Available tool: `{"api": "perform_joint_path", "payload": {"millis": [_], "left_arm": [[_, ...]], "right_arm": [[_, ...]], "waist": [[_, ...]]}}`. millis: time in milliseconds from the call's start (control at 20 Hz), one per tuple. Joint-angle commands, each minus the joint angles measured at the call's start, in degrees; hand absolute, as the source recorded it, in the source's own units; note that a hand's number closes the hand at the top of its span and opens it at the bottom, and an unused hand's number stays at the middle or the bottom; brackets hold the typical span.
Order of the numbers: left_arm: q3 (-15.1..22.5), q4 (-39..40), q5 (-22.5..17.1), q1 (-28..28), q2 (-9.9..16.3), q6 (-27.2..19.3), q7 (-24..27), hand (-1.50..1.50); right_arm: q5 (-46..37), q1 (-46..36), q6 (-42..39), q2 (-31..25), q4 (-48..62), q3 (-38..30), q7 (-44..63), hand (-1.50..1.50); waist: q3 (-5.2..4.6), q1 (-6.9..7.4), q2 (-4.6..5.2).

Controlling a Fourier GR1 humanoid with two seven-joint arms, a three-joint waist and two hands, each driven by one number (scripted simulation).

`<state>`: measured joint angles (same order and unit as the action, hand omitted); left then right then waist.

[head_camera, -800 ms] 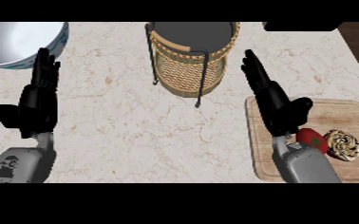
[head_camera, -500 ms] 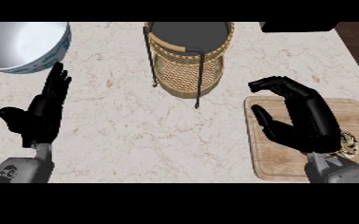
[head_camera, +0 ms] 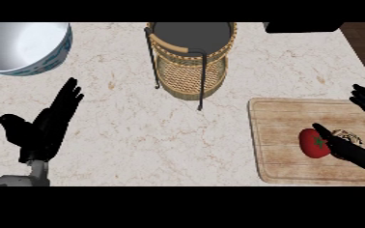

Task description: Pick the cupcake from the cutting board and place it in the tiered basket

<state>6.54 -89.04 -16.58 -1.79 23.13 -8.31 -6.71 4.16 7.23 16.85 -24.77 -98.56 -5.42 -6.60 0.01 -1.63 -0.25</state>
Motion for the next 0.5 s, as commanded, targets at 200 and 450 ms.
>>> {"api": "perform_joint_path", "payload": {"millis": [200,450], "left_arm": [[-0.45,-0.15,-0.44,1.18,0.45,2.08,0.47,0.00],[-0.53,-1.75,-1.04,-0.15,0.64,1.33,-3.32,0.00]], "right_arm": [[-13.05,11.48,-2.66,-17.99,-9.64,-5.97,8.96,-1.50],[-16.73,17.48,-16.37,-30.34,-13.27,-3.35,18.80,-1.50]], "waist": [[-0.38,-0.32,-0.13],[-0.39,0.42,0.14]]}}
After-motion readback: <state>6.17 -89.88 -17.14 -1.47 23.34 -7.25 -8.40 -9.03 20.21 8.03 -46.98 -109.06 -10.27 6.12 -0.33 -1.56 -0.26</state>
